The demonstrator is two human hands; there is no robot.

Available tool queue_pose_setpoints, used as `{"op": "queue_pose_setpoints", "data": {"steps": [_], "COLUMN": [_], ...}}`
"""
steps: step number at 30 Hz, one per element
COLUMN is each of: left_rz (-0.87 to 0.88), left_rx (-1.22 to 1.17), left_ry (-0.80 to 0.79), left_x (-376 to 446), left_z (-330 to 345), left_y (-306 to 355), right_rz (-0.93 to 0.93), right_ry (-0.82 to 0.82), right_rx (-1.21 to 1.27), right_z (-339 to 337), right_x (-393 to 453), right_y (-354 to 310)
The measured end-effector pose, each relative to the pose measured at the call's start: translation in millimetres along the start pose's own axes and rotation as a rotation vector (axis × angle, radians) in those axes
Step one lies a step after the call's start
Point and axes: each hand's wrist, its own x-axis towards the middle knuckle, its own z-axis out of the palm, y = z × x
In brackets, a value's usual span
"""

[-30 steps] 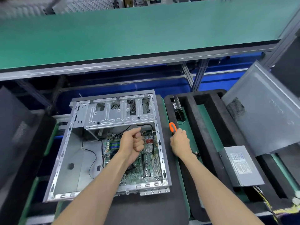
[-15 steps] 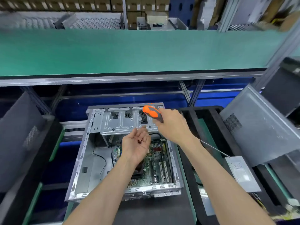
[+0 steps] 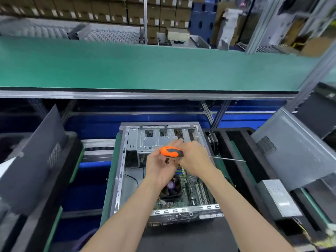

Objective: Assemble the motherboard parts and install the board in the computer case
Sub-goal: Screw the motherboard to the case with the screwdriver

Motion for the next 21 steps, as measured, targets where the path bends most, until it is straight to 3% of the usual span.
{"op": "queue_pose_setpoints", "data": {"steps": [9, 16, 21], "left_rz": [0.076, 0.217, 0.418], "left_rx": [0.088, 0.190, 0.316], "left_ry": [-0.024, 0.124, 0.223], "left_x": [-7, -8, -3], "left_z": [5, -4, 5], "left_y": [0, -3, -8], "right_rz": [0.100, 0.185, 0.183], "right_ry": [-0.168, -0.068, -0.054], "right_rx": [0.066, 0.425, 0.494], "right_z": [-9, -10, -13], "right_x": [12, 21, 28], "right_y": [-14, -7, -12]}}
